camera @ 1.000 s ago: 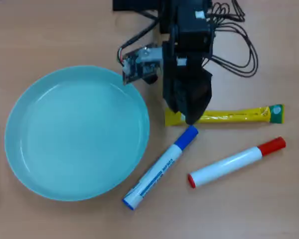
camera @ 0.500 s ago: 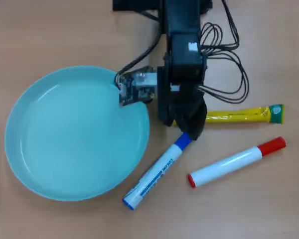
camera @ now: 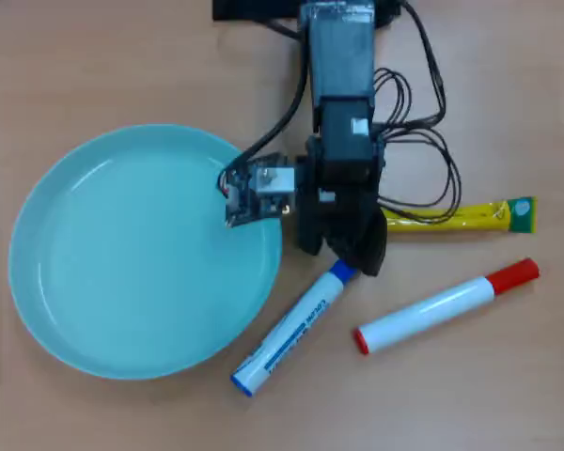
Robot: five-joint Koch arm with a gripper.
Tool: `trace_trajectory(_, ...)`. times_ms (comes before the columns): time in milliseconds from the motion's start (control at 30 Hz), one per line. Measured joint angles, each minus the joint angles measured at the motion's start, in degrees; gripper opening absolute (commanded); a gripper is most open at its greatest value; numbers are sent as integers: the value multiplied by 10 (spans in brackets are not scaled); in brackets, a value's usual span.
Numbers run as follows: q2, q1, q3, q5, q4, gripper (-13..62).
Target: Pick up the blue pen, then put it in the green bowl
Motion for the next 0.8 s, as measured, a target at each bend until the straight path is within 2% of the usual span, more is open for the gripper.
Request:
trace_trajectory(333, -19, 0, -2, 0, 0, 340)
trace_trajectory(533, -48, -2, -23, 0, -1, 402)
trace_trajectory(800, -68, 0, -23, 0, -2, 410)
